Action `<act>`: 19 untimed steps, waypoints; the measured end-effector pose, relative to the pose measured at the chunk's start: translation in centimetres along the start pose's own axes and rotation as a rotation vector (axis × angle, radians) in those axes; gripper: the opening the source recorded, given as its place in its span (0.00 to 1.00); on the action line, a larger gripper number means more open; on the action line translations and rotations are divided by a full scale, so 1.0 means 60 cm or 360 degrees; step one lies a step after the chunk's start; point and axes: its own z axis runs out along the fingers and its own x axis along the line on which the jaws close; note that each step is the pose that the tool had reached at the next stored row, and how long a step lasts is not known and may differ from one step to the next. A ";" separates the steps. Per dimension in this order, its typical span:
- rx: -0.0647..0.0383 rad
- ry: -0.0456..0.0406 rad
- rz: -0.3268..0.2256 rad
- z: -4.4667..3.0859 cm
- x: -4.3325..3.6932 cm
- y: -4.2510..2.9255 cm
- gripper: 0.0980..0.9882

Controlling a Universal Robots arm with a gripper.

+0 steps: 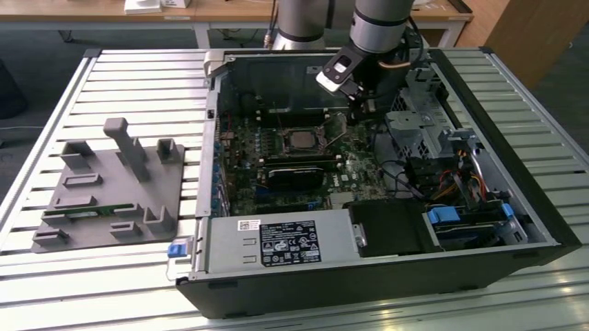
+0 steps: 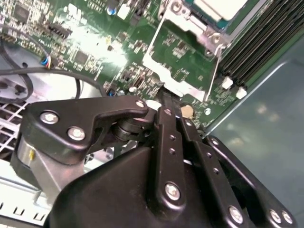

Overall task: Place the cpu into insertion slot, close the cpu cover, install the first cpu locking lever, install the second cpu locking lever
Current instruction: 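Close the cpu cover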

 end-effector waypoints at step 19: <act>0.0013 0.0001 0.0001 -0.014 0.003 -0.033 0.01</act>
